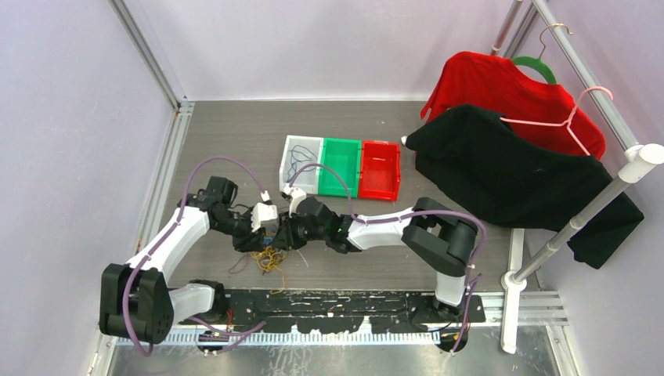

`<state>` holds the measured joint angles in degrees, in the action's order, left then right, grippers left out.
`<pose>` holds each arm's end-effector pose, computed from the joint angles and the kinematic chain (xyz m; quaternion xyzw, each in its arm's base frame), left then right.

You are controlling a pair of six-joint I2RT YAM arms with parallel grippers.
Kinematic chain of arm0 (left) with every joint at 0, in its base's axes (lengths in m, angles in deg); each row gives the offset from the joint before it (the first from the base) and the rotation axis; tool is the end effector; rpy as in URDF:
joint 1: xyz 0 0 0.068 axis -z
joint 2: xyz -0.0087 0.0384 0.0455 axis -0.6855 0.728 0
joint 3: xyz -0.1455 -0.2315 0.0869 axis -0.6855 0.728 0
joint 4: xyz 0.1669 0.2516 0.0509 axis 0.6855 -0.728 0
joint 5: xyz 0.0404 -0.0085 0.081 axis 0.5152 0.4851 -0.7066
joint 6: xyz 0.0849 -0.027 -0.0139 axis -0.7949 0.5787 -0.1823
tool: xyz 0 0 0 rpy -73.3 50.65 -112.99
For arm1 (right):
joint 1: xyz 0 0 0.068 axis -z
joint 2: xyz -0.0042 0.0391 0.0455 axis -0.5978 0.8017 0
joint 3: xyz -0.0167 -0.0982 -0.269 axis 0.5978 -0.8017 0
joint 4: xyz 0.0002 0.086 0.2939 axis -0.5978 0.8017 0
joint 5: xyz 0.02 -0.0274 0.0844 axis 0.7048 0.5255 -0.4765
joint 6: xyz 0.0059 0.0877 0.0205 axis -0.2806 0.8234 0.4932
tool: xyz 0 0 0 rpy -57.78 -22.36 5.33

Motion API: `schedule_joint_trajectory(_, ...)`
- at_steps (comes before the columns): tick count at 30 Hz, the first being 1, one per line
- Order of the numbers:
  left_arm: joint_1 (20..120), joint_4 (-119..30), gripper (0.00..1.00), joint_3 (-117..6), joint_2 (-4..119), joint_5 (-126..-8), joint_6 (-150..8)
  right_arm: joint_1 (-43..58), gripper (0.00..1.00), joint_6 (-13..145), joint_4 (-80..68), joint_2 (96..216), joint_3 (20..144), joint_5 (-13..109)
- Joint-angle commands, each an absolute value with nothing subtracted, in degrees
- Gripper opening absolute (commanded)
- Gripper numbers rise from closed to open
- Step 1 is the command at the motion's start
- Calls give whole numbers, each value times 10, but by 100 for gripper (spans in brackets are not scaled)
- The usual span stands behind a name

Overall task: Untangle the cables
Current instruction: Untie the cable.

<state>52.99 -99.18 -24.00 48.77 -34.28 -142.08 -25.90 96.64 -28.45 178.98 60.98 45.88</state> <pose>0.2131 -0.0899 0.1604 0.5600 0.7469 -0.2757 0.2291 0.1983 0.4132 0.1282 -0.2295 0.8237 0.4413 0.2721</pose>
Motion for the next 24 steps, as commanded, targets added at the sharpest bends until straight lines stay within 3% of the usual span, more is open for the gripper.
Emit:
schedule_joint_trajectory(1,533,-922,34,-237,486,-336,-1401,-265,15,959,-322,1799,628,474)
schedule_joint_trajectory(3,533,-916,28,-239,487,-343,-1398,-265,2,958,-330,1783,612,485)
schedule_joint_trajectory(7,533,-923,1,-251,488,-355,-1402,-264,1,935,-341,1721,558,502)
schedule_joint_trajectory(16,527,-1042,0,-346,463,-350,-1408,-264,1,884,-313,1615,505,496)
schedule_joint_trajectory(17,528,-1055,1,-353,456,-332,-1406,-264,1,883,-317,1613,505,488)
schedule_joint_trajectory(19,541,-1069,29,-361,442,-294,-1388,-264,1,882,-322,1616,513,475)
schedule_joint_trajectory(21,573,-1061,46,-356,428,-291,-1371,-264,1,882,-331,1622,522,465)
schedule_joint_trajectory(22,593,-1051,53,-348,422,-303,-1369,-264,1,882,-336,1623,525,459)
schedule_joint_trajectory(24,623,-1027,58,-328,406,-328,-1371,-264,1,882,-343,1625,533,446)
